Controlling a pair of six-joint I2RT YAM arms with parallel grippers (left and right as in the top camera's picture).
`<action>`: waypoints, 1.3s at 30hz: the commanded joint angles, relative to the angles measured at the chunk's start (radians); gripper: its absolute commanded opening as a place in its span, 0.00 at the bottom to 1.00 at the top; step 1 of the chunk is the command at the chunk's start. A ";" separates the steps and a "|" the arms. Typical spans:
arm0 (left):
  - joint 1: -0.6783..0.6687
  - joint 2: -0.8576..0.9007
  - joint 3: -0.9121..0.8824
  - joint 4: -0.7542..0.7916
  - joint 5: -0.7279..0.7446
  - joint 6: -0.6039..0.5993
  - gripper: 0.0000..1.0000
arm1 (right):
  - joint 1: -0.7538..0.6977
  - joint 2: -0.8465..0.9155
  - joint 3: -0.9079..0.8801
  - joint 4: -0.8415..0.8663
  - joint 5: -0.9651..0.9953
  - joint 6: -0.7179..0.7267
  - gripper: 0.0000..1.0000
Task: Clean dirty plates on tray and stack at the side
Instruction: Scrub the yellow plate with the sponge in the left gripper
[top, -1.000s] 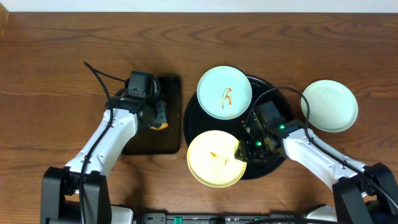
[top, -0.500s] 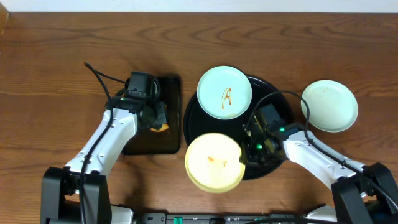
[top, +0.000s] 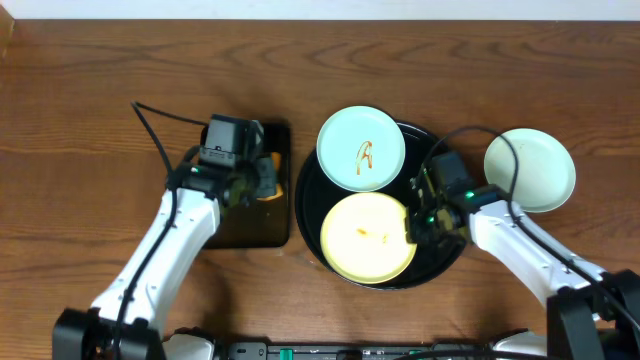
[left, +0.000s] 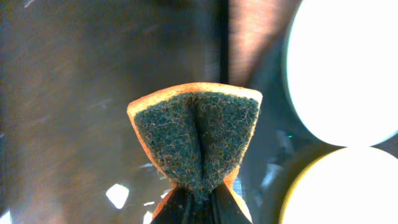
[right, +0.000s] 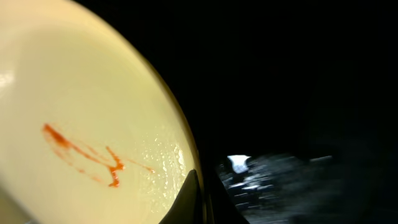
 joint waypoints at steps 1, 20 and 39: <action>-0.074 -0.018 0.037 0.042 0.065 -0.035 0.07 | -0.019 -0.029 0.026 -0.008 0.154 -0.046 0.01; -0.605 0.347 0.037 0.520 0.061 -0.313 0.07 | -0.017 0.000 0.024 -0.053 0.146 -0.023 0.01; -0.508 0.404 0.037 0.298 -0.142 -0.262 0.07 | -0.017 0.000 0.024 -0.075 0.147 -0.024 0.01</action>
